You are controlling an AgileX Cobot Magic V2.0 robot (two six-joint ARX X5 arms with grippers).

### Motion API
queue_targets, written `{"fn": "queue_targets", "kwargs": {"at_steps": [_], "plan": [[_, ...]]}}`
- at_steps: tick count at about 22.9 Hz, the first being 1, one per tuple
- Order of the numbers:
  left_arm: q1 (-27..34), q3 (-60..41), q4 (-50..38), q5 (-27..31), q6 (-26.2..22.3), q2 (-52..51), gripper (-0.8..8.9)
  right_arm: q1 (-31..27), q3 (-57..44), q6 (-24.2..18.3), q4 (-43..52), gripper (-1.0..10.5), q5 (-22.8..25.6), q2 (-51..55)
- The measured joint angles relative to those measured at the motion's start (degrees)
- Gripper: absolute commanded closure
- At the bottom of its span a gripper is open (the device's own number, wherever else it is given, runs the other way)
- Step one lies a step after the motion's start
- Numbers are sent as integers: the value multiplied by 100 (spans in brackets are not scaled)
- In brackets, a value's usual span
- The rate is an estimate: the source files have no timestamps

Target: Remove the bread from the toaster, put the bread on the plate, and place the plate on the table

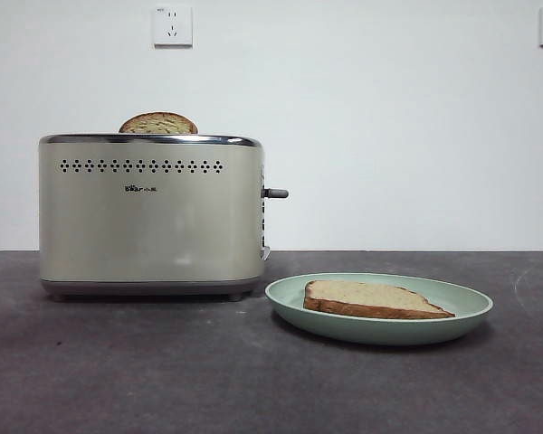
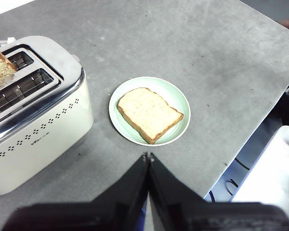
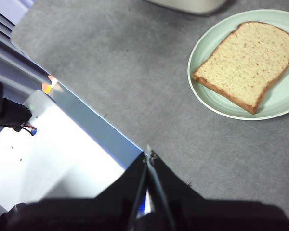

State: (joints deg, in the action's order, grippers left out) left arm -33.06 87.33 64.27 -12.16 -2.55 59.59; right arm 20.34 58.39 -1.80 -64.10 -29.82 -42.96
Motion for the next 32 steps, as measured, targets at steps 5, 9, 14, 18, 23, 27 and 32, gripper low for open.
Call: {"fn": "queue_targets", "kwargs": {"at_steps": [5, 9, 14, 18, 23, 27, 32], "plan": [[0, 0, 24, 0, 0, 0, 817, 0, 0, 0, 0, 946, 0, -4], [0, 0, 37, 0, 0, 0, 817, 0, 0, 0, 0, 946, 0, -9], [0, 0, 37, 0, 0, 0, 817, 0, 0, 2, 0, 946, 0, -9], [24, 0, -354, 439, -168, 2, 817, 0, 0, 0, 0, 946, 2, -9], [1099, 0, -2597, 686, -960, -140, 817, 0, 0, 0, 0, 946, 2, -9], [1987, 0, -3067, -11, -1097, -369, 817, 0, 0, 0, 0, 946, 0, -9], [2833, -470, -3484, -101, -1158, -866, 817, 0, 0, 0, 0, 946, 0, -9]]}}
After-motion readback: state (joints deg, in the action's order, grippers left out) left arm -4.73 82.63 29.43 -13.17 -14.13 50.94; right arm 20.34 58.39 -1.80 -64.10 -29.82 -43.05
